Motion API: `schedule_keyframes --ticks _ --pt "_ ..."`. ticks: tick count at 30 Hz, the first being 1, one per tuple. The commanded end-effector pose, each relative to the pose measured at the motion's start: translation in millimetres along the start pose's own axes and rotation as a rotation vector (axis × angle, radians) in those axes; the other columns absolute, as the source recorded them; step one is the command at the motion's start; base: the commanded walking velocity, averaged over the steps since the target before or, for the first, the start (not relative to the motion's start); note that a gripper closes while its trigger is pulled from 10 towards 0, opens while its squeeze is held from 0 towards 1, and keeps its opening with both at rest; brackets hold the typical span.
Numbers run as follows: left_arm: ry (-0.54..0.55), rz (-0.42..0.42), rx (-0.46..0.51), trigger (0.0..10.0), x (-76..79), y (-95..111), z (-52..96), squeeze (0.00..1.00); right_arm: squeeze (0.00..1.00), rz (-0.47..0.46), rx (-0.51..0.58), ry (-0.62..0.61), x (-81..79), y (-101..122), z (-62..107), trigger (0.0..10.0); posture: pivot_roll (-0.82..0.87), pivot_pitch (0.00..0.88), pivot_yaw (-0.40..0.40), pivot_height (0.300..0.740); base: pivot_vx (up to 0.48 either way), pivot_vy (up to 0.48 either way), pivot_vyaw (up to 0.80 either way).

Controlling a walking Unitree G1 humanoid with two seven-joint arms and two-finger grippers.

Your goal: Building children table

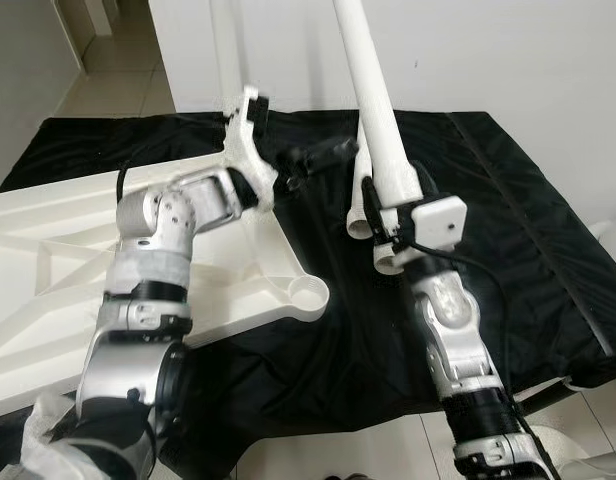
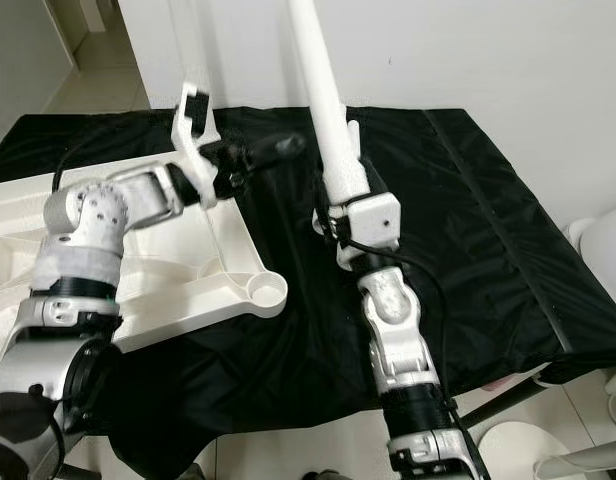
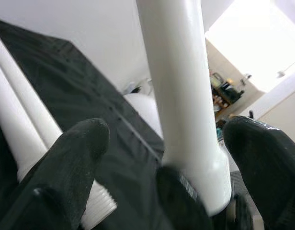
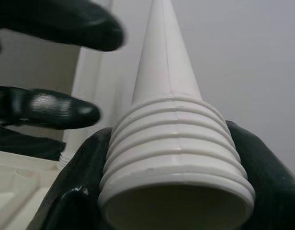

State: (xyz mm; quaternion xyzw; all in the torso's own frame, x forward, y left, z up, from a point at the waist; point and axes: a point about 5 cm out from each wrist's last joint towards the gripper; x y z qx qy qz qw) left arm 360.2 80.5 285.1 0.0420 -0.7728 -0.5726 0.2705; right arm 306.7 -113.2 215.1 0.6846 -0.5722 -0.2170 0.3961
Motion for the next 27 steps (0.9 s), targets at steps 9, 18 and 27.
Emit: schedule_keyframes --ticks 9,18,27 --pt "-0.04 0.042 0.051 10.0 1.8 16.0 -3.6 0.0 0.0 0.072 0.044 0.094 -16.1 4.9 -0.3 10.0 -0.01 0.023 0.02 0.74 0.0 0.0 0.0" --pt "-0.02 0.066 0.109 10.0 -3.3 38.0 -6.9 0.0 0.0 0.117 0.038 0.154 -25.8 0.7 7.3 10.0 -0.02 0.03 0.021 0.74 0.0 0.0 0.0" --pt "0.108 0.045 0.138 10.0 -17.6 55.8 -8.9 0.0 0.0 0.164 0.026 0.231 -33.4 -5.5 19.3 10.0 -0.02 0.031 0.027 0.74 0.0 0.0 0.0"
Point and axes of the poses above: a point about 5 cm out from each wrist's last joint towards the gripper, its own z axis pointing back from the gripper into the wrist, its own y axis along the axis of the wrist's last joint, x = y × z, and after that the axes turned 8 degrees about -z, right-handed
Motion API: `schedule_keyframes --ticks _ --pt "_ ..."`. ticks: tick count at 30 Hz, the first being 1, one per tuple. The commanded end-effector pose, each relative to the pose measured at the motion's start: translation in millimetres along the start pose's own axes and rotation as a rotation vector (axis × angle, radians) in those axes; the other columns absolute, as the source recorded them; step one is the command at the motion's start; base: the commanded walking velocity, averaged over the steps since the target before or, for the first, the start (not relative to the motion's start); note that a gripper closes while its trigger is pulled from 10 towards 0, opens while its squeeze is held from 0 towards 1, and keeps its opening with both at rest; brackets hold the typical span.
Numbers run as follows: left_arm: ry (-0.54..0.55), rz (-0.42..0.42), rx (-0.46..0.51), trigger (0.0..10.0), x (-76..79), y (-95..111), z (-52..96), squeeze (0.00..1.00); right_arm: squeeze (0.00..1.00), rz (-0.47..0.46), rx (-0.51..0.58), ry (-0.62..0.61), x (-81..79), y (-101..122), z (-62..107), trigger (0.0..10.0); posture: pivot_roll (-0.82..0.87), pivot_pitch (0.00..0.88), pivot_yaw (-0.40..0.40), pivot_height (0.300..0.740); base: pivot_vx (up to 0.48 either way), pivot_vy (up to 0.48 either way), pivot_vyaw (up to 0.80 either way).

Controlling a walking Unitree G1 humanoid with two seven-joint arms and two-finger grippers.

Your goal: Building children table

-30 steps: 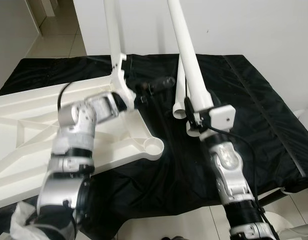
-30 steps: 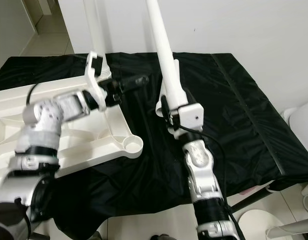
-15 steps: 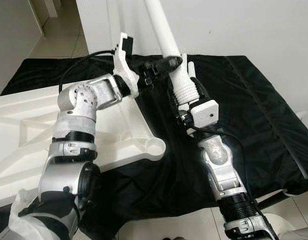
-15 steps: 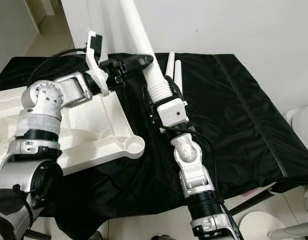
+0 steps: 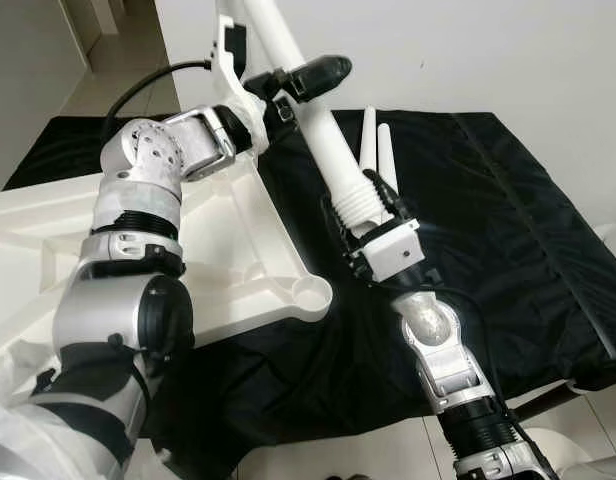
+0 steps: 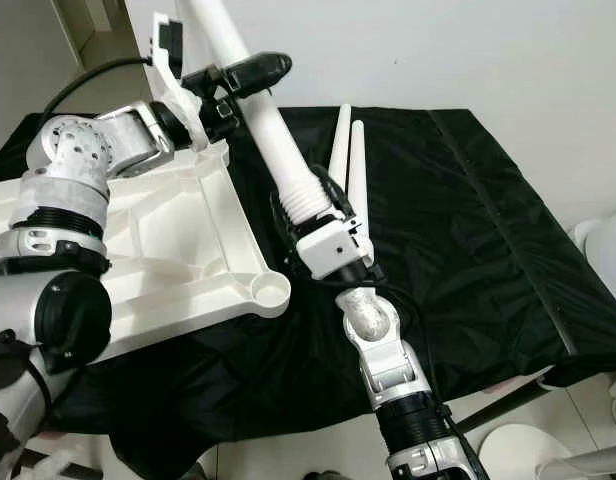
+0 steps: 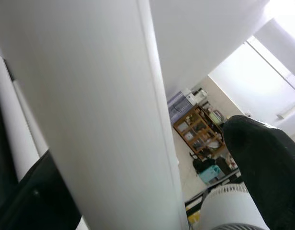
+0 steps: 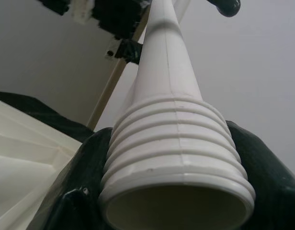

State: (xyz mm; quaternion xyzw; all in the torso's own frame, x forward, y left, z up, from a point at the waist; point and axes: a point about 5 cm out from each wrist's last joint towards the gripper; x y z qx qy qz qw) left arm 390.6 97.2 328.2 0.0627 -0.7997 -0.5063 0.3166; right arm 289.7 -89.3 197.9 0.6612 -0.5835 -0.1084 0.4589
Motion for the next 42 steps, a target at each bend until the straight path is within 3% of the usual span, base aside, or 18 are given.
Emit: schedule_keyframes --ticks 1,5,6,22,23,24,25,27,31,37,38,39,40,42 --pt "0.041 -0.009 0.003 10.0 -3.5 4.8 -0.8 0.0 0.0 0.012 0.0 0.036 -5.1 -1.6 3.5 10.0 -0.02 0.031 0.028 0.74 0.0 0.0 0.0" --pt "0.103 0.006 0.007 10.0 -10.8 6.2 1.5 0.0 0.0 0.017 -0.008 0.043 -5.6 -3.7 5.4 10.0 -0.02 0.031 0.029 0.74 0.0 0.0 0.0" --pt "0.131 0.018 0.018 0.0 -15.4 7.7 4.4 0.0 0.0 0.018 -0.016 0.043 -5.7 -5.6 7.0 10.0 -0.02 0.03 0.031 0.74 0.0 0.0 0.0" --pt "0.161 0.038 0.027 0.0 -23.7 12.8 8.4 0.0 0.0 -0.01 -0.012 0.031 -9.1 -9.5 8.9 10.0 0.0 0.03 0.027 0.74 0.0 0.0 0.0" --pt "0.182 0.038 0.025 0.6 -25.5 12.5 9.0 0.0 1.0 -0.033 -0.013 0.021 -9.3 -9.9 9.3 10.0 0.01 0.029 0.026 0.74 0.0 0.0 0.0" --pt "0.198 0.034 0.019 6.2 -26.9 12.2 9.5 0.0 1.0 -0.057 -0.013 0.01 -9.2 -10.2 10.1 10.0 0.01 0.029 0.026 0.74 0.0 0.0 0.0" --pt "0.217 0.034 0.022 10.0 -28.7 12.4 10.7 0.0 1.0 -0.083 -0.018 -0.006 -8.7 -10.7 11.1 10.0 0.01 0.029 0.026 0.74 0.0 0.0 0.0" --pt "0.217 0.034 0.022 10.0 -28.7 12.4 10.7 0.0 1.0 -0.083 -0.018 -0.006 -8.7 -10.7 11.1 10.0 0.01 0.029 0.026 0.74 0.0 0.0 0.0" --pt "0.276 0.009 0.045 10.0 -36.0 17.3 17.5 0.0 1.0 -0.2 -0.068 -0.08 -5.1 -17.7 17.4 10.0 0.01 0.028 0.023 0.74 0.0 0.0 0.0" --pt "0.324 -0.012 0.105 10.0 -40.9 26.3 23.8 0.0 1.0 -0.278 -0.144 -0.131 -1.1 -26.7 26.6 10.0 0.01 0.032 0.022 0.74 0.0 0.0 0.0" --pt "0.339 -0.028 0.122 10.0 -41.8 28.5 24.6 0.0 0.66 -0.307 -0.162 -0.126 -1.7 -28.3 27.8 10.0 0.0 0.036 0.02 0.74 0.0 0.0 0.0" --pt "0.339 -0.028 0.122 10.0 -41.8 28.5 24.6 0.0 0.66 -0.307 -0.162 -0.126 -1.7 -28.3 27.8 10.0 0.0 0.036 0.02 0.74 0.0 0.0 0.0" --pt "0.359 -0.06 0.123 10.0 -43.0 29.5 25.7 0.0 0.0 -0.353 -0.184 -0.102 -5.1 -29.7 29.2 10.0 0.0 0.036 0.02 0.74 0.0 0.0 0.0" --pt "0.401 -0.13 0.103 10.0 -45.2 29.1 26.9 0.0 0.0 -0.401 -0.205 -0.063 -9.9 -30.0 30.5 10.0 0.0 0.038 0.017 0.74 0.0 0.0 0.0"
Point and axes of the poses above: a point about 5 cm out from each wrist's last joint towards the gripper, its own z axis pointing back from the gripper into the wrist, its own y axis along the axis of the wrist's last joint, x = y × z, and after that the axes turned 8 degrees about -z, right-handed
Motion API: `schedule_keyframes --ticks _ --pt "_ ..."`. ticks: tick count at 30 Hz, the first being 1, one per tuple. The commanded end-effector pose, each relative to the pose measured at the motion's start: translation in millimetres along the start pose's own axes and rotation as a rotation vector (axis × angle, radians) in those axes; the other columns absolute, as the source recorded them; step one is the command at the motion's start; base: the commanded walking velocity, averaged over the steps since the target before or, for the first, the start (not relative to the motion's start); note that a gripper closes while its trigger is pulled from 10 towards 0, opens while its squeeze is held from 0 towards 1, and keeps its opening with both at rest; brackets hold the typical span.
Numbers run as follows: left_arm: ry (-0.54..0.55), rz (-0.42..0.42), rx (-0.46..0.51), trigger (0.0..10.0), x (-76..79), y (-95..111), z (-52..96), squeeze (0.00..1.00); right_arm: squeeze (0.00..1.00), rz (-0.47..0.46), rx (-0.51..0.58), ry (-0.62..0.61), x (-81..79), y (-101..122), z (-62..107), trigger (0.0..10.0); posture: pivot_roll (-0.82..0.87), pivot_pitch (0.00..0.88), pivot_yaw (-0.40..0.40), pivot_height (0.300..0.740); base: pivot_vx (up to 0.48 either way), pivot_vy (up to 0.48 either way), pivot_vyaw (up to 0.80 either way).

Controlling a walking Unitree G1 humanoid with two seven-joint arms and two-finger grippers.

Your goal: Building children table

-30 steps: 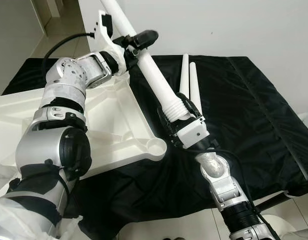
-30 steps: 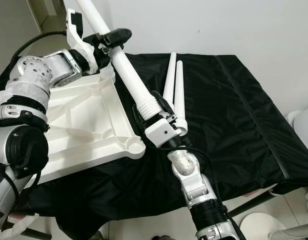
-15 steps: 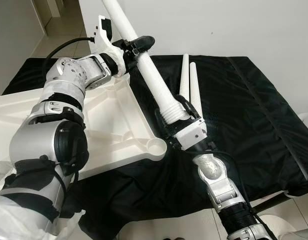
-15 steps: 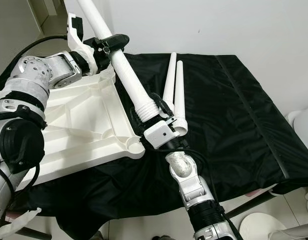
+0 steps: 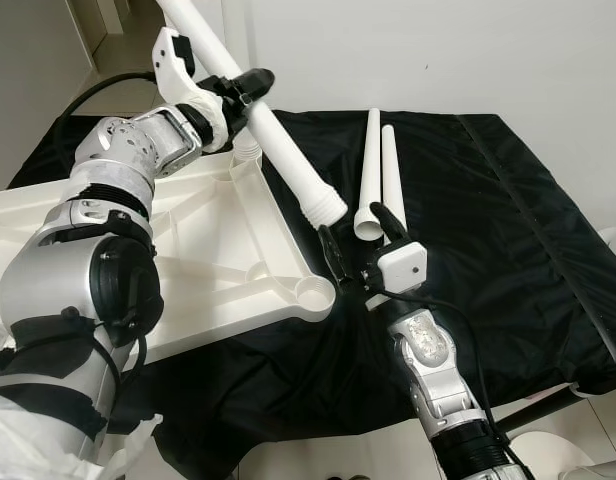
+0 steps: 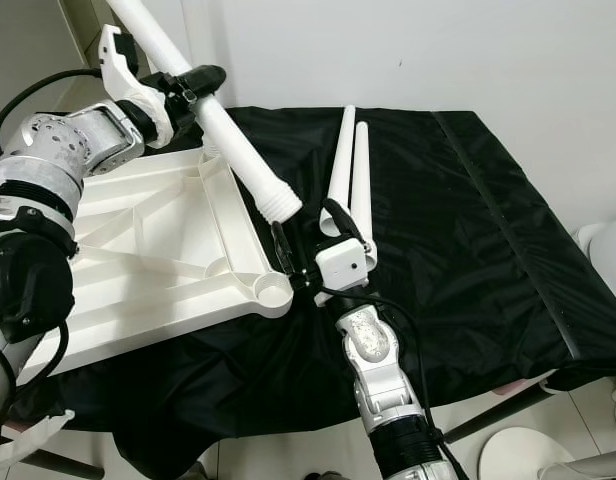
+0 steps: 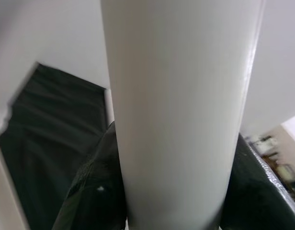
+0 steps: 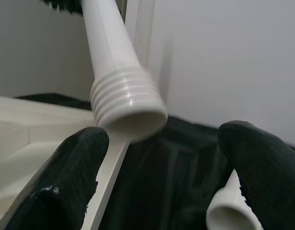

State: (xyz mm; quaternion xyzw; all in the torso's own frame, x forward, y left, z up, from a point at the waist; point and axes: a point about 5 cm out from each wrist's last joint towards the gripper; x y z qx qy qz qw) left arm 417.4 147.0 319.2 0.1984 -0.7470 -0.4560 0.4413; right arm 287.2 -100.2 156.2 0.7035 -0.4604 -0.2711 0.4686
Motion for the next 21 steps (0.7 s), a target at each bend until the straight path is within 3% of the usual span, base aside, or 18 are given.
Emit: schedule_keyframes --ticks 1,4,9,10,15,18,21 --pt "0.019 -0.093 0.028 10.0 0.5 6.5 0.5 0.0 0.0 -0.046 -0.027 0.026 -3.7 -0.9 -0.4 10.0 0.0 0.041 0.015 0.74 0.0 0.0 0.0" --pt "0.016 -0.165 0.05 10.0 2.8 3.0 -0.9 0.0 0.0 -0.04 -0.05 0.015 -3.4 -0.5 -4.7 10.0 0.0 0.045 0.01 0.74 0.0 0.0 0.0" --pt "0.016 -0.208 0.069 10.0 5.3 0.3 -2.0 0.0 0.0 -0.012 -0.09 0.008 -2.5 -2.4 -8.8 10.0 0.0 0.049 0.009 0.74 0.0 0.0 0.0" --pt "0.02 -0.274 0.099 10.0 9.5 -4.0 -2.9 0.0 0.0 0.028 -0.14 0.009 -2.3 -4.3 -14.7 10.0 0.01 0.058 0.004 0.74 0.0 0.0 0.0" --pt "0.019 -0.334 0.125 10.0 18.1 -11.2 -4.3 0.0 0.0 0.063 -0.163 0.006 -1.6 -0.8 -23.9 10.0 0.01 0.066 0.004 0.74 0.0 0.0 0.0" --pt "0.015 -0.414 0.164 10.0 28.6 -15.4 -4.8 0.0 0.0 0.098 -0.174 0.02 -1.2 4.4 -30.5 10.0 0.01 0.07 0.001 0.74 0.0 0.0 0.0" --pt "0.025 -0.426 0.193 10.0 36.4 -21.5 -4.4 0.0 0.0 0.082 -0.167 0.011 -1.6 8.6 -37.4 10.0 0.01 0.074 -0.005 0.74 0.0 0.0 0.0"
Point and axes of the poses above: a point about 5 cm out from each wrist's last joint towards the gripper, its own z axis pointing back from the gripper into the wrist, its own y axis along the axis of the wrist's last joint, x = y × z, and after that the axes turned 8 degrees about -z, right-handed
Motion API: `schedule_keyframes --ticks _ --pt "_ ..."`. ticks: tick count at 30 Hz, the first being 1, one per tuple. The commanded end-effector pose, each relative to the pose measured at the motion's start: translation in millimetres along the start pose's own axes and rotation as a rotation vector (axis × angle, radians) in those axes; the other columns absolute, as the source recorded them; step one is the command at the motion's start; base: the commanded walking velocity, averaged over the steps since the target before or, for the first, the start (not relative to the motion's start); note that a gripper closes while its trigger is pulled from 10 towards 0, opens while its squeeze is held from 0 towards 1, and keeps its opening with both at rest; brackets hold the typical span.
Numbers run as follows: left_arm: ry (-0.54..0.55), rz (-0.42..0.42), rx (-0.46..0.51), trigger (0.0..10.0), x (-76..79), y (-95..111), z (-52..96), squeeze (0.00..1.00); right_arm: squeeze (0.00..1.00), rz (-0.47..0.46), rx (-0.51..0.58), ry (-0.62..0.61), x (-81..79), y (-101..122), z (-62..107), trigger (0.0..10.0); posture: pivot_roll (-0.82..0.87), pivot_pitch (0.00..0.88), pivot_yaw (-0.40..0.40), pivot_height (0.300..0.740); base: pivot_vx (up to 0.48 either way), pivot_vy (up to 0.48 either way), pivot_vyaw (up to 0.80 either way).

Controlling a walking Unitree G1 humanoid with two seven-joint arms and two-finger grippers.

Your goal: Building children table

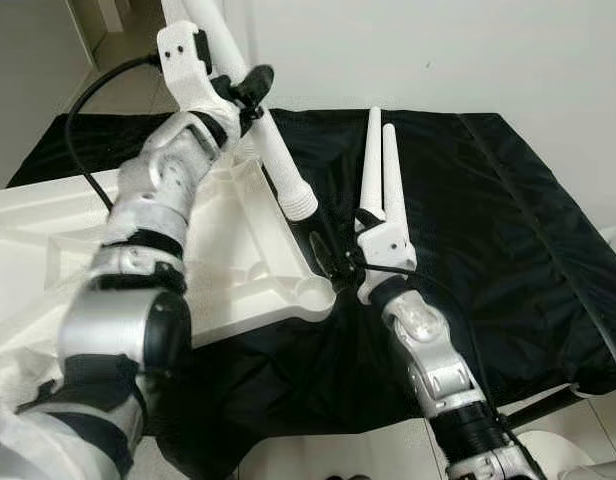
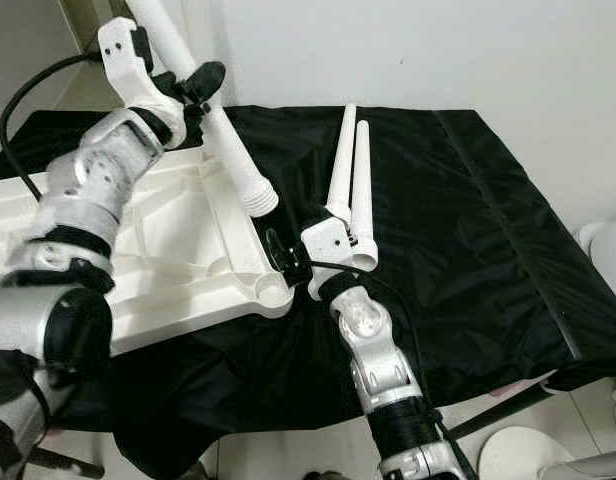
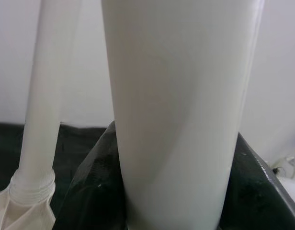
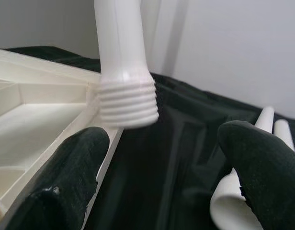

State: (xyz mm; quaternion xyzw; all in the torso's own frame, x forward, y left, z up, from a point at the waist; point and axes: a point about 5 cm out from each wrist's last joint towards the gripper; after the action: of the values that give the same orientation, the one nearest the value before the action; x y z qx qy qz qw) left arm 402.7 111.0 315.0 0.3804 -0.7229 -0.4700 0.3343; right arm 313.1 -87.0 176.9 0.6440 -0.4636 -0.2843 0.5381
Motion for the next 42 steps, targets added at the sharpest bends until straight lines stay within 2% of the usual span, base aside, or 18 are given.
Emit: schedule_keyframes --ticks 1,5,7,9,10,12,15,17,20,27,30,42 --pt "0.008 -0.032 0.037 10.0 6.4 3.3 0.7 0.0 0.0 -0.004 -0.001 -0.003 -1.7 3.3 -3.3 10.0 0.01 0.074 -0.005 0.74 0.0 0.0 0.0" --pt "0.005 -0.055 0.041 10.0 14.8 -0.4 2.4 0.0 0.0 -0.014 -0.008 0.003 -3.7 5.5 -6.6 10.0 0.02 0.077 -0.008 0.74 0.0 0.0 0.0" --pt "-0.002 -0.062 0.049 10.0 26.6 -6.2 5.1 0.0 0.0 -0.019 -0.014 0.01 -5.7 7.8 -9.2 10.0 0.02 0.079 -0.013 0.74 0.0 0.0 0.0" --pt "-0.002 -0.062 0.049 10.0 26.6 -6.2 5.1 0.0 0.0 -0.019 -0.014 0.01 -5.7 7.8 -9.2 10.0 0.02 0.079 -0.013 0.74 0.0 0.0 0.0" --pt "-0.008 -0.056 0.048 10.0 34.9 -10.6 6.8 0.0 0.0 -0.014 -0.018 0.005 -5.7 8.8 -10.9 10.0 0.03 0.083 -0.02 0.74 0.0 0.0 0.0" --pt "-0.008 -0.056 0.048 10.0 34.9 -10.6 6.8 0.0 0.0 -0.014 -0.018 0.005 -5.7 8.8 -10.9 10.0 0.03 0.083 -0.02 0.74 0.0 0.0 0.0" --pt "-0.073 -0.063 0.038 10.0 69.4 -25.0 11.0 0.0 0.0 -0.012 -0.031 -0.045 2.5 11.1 -19.2 10.0 0.04 0.083 -0.032 0.74 0.0 0.0 0.0" --pt "-0.073 -0.063 0.038 10.0 69.4 -25.0 11.0 0.0 0.0 -0.012 -0.031 -0.045 2.5 11.1 -19.2 10.0 0.04 0.083 -0.032 0.74 0.0 0.0 0.0" --pt "-0.101 -0.074 0.045 10.0 84.5 -28.4 13.1 0.0 0.0 -0.013 -0.045 -0.072 7.8 11.6 -24.3 10.0 0.04 0.084 -0.036 0.74 0.0 0.0 0.0" --pt "-0.122 -0.084 0.05 10.0 94.4 -28.9 14.4 0.0 0.0 0.0 -0.057 -0.092 12.1 12.4 -29.1 10.0 0.04 0.085 -0.038 0.74 0.0 0.0 0.0" --pt "-0.129 -0.094 0.062 10.0 103.8 -26.5 16.0 0.0 0.0 0.006 -0.09 -0.119 14.6 12.3 -34.3 10.0 0.03 0.086 -0.039 0.74 0.0 0.0 0.0" --pt "-0.132 -0.09 0.064 10.0 115.2 -25.5 21.0 0.0 0.0 0.025 -0.092 -0.12 12.5 17.2 -44.6 10.0 0.04 0.084 -0.045 0.74 0.0 0.0 0.0"
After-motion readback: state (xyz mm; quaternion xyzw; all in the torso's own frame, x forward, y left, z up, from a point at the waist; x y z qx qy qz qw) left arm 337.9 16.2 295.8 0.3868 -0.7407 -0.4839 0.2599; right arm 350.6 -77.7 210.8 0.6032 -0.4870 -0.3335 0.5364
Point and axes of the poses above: a point about 5 cm out from each wrist's last joint towards the gripper, its own z axis pointing back from the gripper into the wrist, its own y axis along the axis of the wrist's last joint, x = y × z, and after that the axes turned 8 degrees about -z, right-handed
